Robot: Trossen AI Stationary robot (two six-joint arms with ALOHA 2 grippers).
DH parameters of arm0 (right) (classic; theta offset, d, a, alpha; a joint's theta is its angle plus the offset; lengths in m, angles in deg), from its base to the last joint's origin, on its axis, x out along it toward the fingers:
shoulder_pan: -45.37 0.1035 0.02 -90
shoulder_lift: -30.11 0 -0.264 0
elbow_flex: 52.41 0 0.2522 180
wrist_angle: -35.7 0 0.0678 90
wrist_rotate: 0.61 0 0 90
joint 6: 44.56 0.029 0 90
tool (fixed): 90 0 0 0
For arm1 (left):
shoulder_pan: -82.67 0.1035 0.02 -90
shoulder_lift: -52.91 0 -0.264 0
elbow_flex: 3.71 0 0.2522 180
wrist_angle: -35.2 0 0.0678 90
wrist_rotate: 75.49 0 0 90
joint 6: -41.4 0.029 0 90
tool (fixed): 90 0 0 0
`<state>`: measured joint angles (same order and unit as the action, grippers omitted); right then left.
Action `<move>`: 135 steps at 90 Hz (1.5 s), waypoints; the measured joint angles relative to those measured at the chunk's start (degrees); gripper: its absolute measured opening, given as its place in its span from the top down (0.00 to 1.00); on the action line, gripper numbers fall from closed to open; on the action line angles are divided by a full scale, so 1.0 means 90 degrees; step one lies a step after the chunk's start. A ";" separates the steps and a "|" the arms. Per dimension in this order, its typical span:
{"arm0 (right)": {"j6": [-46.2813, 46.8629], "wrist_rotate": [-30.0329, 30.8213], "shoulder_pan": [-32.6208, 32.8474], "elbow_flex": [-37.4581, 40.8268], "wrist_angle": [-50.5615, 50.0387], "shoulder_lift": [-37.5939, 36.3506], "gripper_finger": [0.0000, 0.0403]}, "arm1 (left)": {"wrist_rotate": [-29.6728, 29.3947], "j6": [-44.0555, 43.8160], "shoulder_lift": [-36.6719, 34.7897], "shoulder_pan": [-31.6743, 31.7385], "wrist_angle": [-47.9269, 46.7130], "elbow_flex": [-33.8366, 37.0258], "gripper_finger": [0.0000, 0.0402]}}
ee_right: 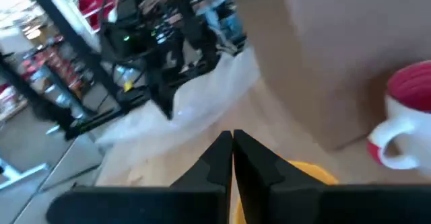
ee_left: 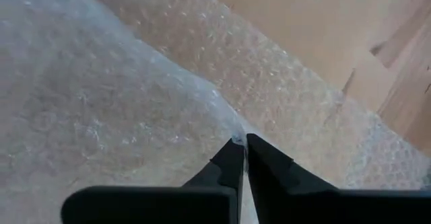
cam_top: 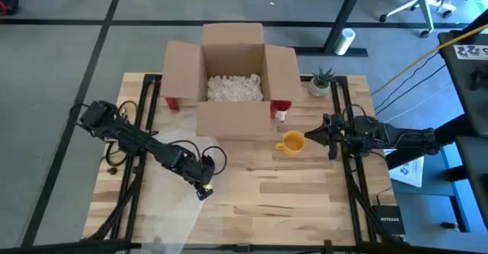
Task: Wrap mug
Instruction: Adjust the bubble wrap
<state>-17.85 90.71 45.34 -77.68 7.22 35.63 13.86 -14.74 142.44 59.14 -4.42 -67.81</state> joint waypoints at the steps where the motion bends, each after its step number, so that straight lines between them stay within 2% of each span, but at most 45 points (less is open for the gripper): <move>1: 0.0003 0.0031 0.0000 0.0000 0.0013 0.0000 1.00 | 0.0000 0.0001 0.0000 0.0000 -0.0003 -0.0002 1.00; 12: 0.0007 0.0171 0.0000 0.0000 0.0152 0.0000 1.00 | -0.0041 0.0265 0.0000 0.0000 0.0002 -0.0121 1.00; 31: -0.0017 -0.0435 0.0007 -0.0027 0.0121 0.0483 1.00 | -0.0429 0.0783 -0.0002 0.0000 -0.0001 -0.0474 1.00; 53: -0.0502 -0.0256 0.0276 -0.0926 0.0026 0.2216 1.00 | -0.0848 0.1333 -0.0002 0.0199 0.0003 -0.0807 1.00; 74: -0.0836 0.0710 0.1271 -0.2749 -0.1890 0.4223 1.00 | -0.1364 0.1754 -0.0002 0.0499 0.0223 -0.0987 1.00; 93: -0.0632 0.0855 0.2172 -0.3863 -0.2575 0.5576 1.00 | -0.2292 0.2437 0.0063 0.0919 0.1402 -0.0989 1.00; 104: -0.0418 0.1032 0.2607 -0.4099 -0.2567 0.6010 1.00 | -0.3123 0.2292 0.0214 0.1188 0.1680 -0.0989 1.00; 111: -0.0192 0.1199 0.2826 -0.4134 -0.2643 0.6140 1.00 | -0.3032 0.2242 0.0223 0.1360 0.1621 -0.0986 1.00; 125: 0.0431 0.1373 0.3178 -0.4141 -0.2901 0.6166 1.00 | -0.2035 0.2555 0.0187 0.1501 0.1683 -0.0986 1.00; 135: 0.0614 0.1480 0.3317 -0.4141 -0.2863 0.6166 1.00 | -0.1724 0.2623 0.0182 0.1431 0.1896 -0.0986 1.00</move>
<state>-12.33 104.03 75.19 -114.94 -18.55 91.12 -1.66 8.87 144.08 72.03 12.64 -76.69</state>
